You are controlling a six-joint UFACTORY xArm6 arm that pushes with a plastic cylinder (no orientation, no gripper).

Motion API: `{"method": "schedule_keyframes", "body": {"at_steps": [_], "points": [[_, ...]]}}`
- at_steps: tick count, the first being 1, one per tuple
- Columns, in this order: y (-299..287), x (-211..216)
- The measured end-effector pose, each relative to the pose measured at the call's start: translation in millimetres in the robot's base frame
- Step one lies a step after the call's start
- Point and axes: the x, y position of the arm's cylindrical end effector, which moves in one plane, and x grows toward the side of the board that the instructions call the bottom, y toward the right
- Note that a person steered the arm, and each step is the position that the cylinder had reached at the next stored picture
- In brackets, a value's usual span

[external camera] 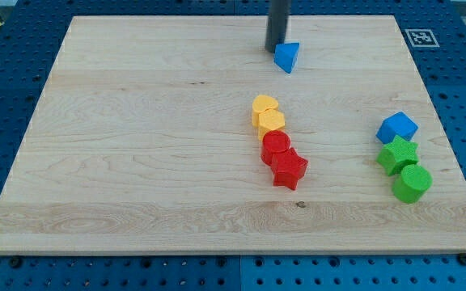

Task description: Push the blue triangle towards the blue cube

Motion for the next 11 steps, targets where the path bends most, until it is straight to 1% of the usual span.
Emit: {"method": "schedule_keyframes", "body": {"at_steps": [1, 2, 4, 5, 6, 7, 9, 11], "points": [[0.3, 3.6], [35.7, 20.4], [70.1, 40.6], [37.2, 34.0], [33.9, 46.2], [54.6, 67.7], [101.2, 67.9], [119.3, 67.9]]}}
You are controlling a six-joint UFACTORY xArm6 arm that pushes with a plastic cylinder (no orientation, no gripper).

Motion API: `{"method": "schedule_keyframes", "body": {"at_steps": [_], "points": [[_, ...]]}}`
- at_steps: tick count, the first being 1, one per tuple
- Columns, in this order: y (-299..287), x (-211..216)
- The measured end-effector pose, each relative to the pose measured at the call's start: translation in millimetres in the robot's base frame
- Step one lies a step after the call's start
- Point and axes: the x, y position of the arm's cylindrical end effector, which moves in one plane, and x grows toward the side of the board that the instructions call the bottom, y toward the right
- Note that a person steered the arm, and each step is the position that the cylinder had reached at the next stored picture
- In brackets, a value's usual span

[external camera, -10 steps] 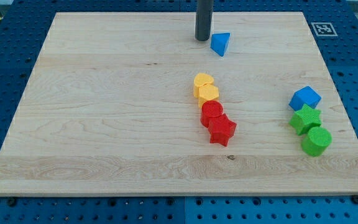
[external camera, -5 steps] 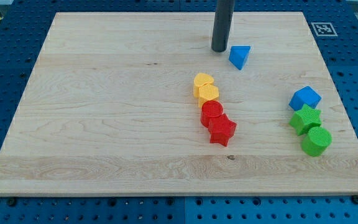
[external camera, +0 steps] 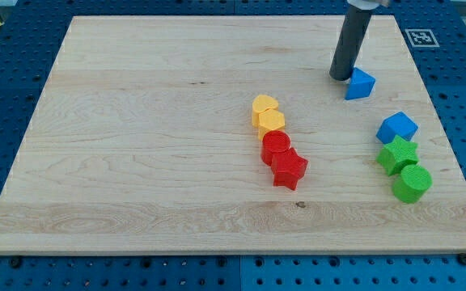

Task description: Push the blue triangle towards the blue cube

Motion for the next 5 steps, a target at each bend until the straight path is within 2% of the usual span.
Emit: {"method": "schedule_keyframes", "body": {"at_steps": [5], "points": [[58.5, 17.1]]}}
